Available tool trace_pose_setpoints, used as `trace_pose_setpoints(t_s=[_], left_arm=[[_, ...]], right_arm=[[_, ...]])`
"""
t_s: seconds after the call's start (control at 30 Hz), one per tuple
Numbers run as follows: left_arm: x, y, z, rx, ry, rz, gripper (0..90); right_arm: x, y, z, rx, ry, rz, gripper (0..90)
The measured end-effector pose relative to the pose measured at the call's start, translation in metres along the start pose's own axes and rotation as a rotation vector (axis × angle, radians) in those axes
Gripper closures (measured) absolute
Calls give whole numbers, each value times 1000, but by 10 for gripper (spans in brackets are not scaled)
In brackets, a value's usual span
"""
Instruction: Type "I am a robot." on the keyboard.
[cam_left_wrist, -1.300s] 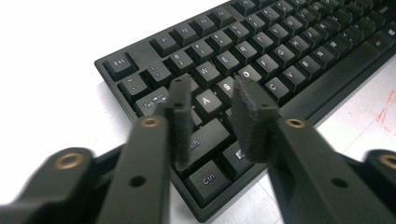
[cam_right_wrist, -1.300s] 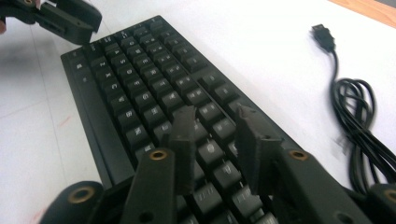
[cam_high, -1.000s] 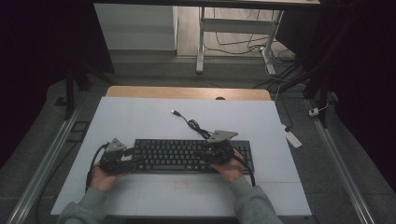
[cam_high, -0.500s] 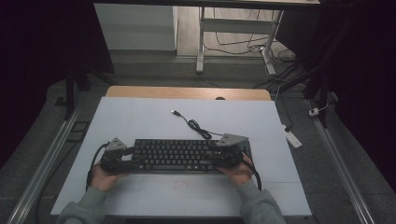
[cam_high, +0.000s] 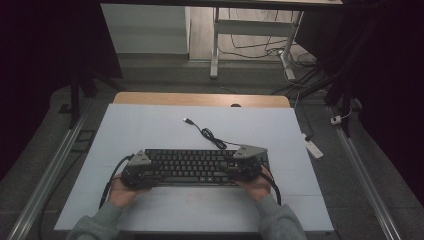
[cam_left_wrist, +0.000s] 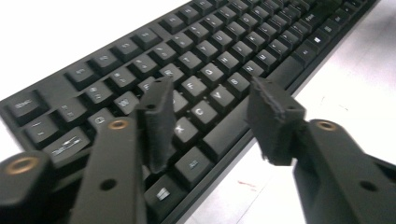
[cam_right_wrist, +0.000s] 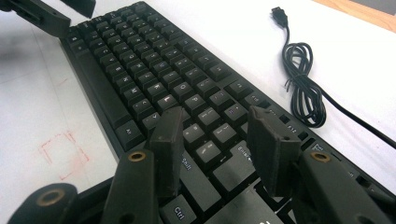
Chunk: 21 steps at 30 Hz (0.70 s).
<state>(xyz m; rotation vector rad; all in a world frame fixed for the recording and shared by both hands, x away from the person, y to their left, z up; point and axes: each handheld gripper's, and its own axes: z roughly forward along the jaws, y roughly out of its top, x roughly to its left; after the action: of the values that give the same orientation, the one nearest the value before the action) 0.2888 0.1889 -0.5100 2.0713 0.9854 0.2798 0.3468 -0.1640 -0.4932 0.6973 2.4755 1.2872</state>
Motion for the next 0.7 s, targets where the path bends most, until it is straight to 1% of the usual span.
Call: trace_pose_setpoints(t_s=[0.07,0.1,0.13,0.2,0.23,0.27,0.3,0.33,0.4,0.43,0.7], left_arm=[[-2,1,3,7,-6,9,586],[-4,2,5,13,-9,14,586],[-5,2,7,17,-11,22,618],[-7,3,9,22,-14,35,691],[-8,3,10,23,-14,38,766],[-9,4,12,24,-14,42,766],[-10,4,13,30,-15,47,831],[-11,4,14,35,-16,52,831],[-12,4,17,42,-20,60,876],[-14,5,18,45,-22,66,883],[-22,8,28,62,-27,99,885]], right_arm=[[0,-1,0,2,2,2,561],[0,-1,0,2,2,2,561],[1,-1,0,-5,2,2,559],[1,-2,-1,1,1,0,558],[1,-3,-1,2,-1,0,557],[1,-3,-1,2,-1,0,557],[1,-3,-2,-2,-2,2,557],[1,-3,-2,-2,-2,2,557],[1,-4,-3,1,-3,1,556],[1,-4,-3,2,-3,0,556],[1,-6,-4,6,-6,0,556]])
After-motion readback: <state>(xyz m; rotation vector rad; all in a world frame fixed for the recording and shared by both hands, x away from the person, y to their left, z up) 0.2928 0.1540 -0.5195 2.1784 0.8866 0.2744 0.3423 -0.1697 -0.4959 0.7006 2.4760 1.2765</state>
